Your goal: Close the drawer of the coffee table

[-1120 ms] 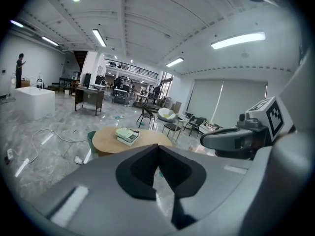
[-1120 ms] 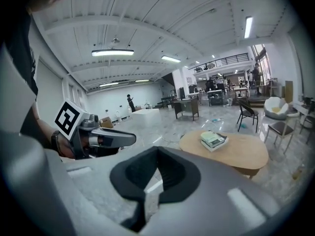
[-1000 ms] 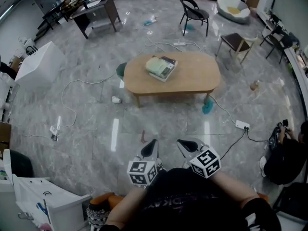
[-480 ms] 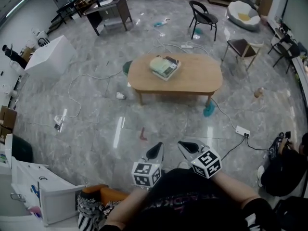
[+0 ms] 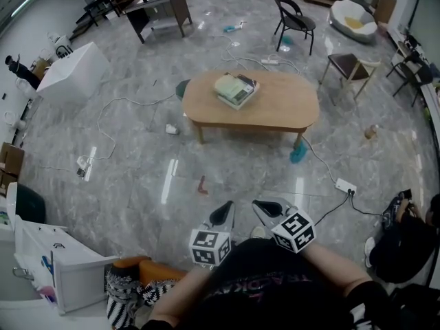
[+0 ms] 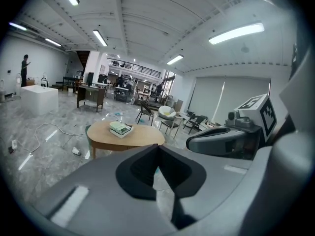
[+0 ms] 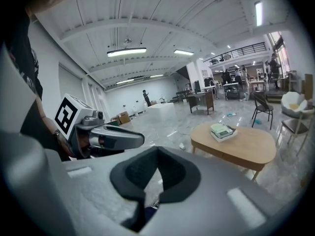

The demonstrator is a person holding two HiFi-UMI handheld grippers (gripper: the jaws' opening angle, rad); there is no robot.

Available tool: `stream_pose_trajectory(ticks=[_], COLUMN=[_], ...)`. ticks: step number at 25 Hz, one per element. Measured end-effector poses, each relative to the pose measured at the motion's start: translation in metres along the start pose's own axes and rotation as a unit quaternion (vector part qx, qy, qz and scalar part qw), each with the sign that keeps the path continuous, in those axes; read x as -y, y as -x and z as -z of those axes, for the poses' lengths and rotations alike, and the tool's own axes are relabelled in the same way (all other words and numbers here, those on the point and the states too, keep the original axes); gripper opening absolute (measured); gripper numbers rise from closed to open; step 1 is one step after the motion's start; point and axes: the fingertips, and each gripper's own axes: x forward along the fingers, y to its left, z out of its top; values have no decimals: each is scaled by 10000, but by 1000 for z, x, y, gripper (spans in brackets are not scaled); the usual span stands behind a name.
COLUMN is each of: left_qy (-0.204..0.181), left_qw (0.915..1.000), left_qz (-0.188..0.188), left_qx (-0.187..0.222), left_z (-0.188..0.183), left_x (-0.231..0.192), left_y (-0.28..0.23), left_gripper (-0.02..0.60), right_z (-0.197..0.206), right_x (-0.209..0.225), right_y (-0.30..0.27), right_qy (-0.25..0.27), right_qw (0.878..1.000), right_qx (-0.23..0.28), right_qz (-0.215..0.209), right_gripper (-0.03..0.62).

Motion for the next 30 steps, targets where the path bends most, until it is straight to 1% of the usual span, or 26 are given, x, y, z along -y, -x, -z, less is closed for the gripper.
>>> stream_pose_trajectory(ticks=[7, 16, 21, 30], left_qy=[57, -25, -18, 17], left_qw=[9998, 9992, 9991, 9993], left_qz=[13, 175, 174, 143], left_qx=[-175, -346, -382, -341], left_z=[9, 8, 4, 1], left_x=[-1, 5, 8, 3], left_y=[-12, -34, -40, -40], left_gripper=[5, 5, 5, 5], right_z=[10, 16, 17, 16], right_x=[6, 23, 29, 29], right_y=[-6, -6, -4, -9], right_qy=[-88, -243, -298, -256], right_qw=[9999, 9996, 9994, 9994], right_qx=[-100, -156, -179, -200], right_qz=[-78, -43, -49, -111], right_gripper=[2, 2, 2, 2])
